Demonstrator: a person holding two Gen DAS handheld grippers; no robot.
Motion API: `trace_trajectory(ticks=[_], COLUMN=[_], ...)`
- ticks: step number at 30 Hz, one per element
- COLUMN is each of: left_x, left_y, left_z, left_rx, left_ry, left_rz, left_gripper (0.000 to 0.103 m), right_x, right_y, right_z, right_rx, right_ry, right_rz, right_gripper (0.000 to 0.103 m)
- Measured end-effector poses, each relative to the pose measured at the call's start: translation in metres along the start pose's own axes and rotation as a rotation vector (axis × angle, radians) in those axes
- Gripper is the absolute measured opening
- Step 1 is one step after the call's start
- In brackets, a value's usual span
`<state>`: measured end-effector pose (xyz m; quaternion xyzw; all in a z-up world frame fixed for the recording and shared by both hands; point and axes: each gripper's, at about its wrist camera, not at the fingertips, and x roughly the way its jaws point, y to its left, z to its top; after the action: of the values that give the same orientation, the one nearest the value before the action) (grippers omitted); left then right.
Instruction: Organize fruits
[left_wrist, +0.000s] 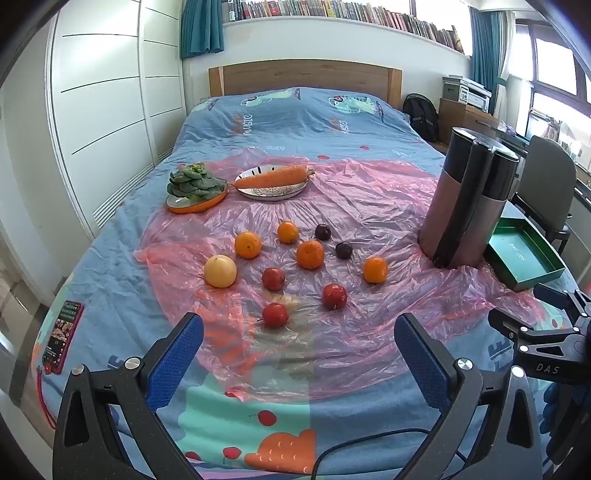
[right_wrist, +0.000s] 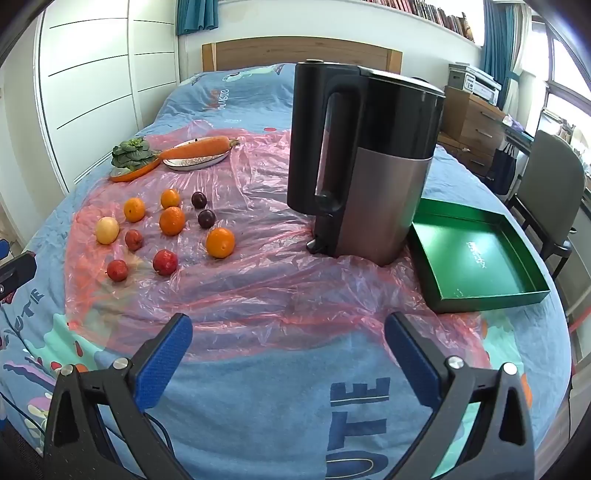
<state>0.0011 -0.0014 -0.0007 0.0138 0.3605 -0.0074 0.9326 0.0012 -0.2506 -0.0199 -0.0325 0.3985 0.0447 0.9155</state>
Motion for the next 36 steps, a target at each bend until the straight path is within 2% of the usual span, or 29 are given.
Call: trace_trajectory(ticks=[7,9,36], left_x=[0.014,0.0,0.003], left_y=[-0.008,-0.001,0.002], left_z=[0.006,-0.002,-0.005], left_rx=[0.006,-0.007,-0.02], left_ry=[0.032,-0.009,-0.003], left_rz=[-0.022,-0.025,-0.024], left_gripper=[0.102,0.102,0.102], right_x=[-0.001,-0.004,0.001], right_y=[0.001,0.005,0.002], right_z=[0.001,0.002,0.0], right_rx=[-0.013,-0.016,-0.008], right_ry=[-0.001,-0.001,0.014], right_rz=[0.0,0.0,-0.01], right_gripper=[0.103,0.103,0.103])
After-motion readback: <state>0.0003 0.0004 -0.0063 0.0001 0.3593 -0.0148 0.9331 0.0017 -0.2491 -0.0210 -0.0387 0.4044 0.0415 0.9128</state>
